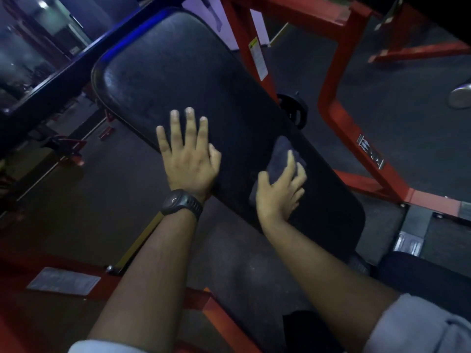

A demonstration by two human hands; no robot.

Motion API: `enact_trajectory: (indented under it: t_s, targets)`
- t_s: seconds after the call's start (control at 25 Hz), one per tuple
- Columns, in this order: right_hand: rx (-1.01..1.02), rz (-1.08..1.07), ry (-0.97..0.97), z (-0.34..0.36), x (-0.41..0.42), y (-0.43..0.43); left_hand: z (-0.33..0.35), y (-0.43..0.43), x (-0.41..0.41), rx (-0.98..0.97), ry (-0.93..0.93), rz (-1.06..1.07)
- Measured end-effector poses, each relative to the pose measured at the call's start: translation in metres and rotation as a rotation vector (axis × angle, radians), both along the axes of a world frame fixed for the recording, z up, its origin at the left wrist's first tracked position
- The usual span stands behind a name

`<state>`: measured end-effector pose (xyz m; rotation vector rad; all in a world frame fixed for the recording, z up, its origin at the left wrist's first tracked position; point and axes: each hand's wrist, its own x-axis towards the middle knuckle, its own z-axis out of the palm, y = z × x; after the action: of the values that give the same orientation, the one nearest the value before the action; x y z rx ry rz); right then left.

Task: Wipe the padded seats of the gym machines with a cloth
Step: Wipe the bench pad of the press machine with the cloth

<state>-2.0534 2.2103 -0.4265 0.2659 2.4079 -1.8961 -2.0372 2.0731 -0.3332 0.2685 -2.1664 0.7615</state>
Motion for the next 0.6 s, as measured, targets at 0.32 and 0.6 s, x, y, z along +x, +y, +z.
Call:
enact_trajectory:
  t_s: [0.32,0.6]
  targets:
    - [0.127,0.095,0.162,-0.009,0.016,0.007,0.000,0.005,0.010,0.086,-0.102,-0.027]
    - [0.140,0.175,0.385,-0.020,0.019,0.008,-0.007,0.002,0.009,-0.009,-0.079,-0.042]
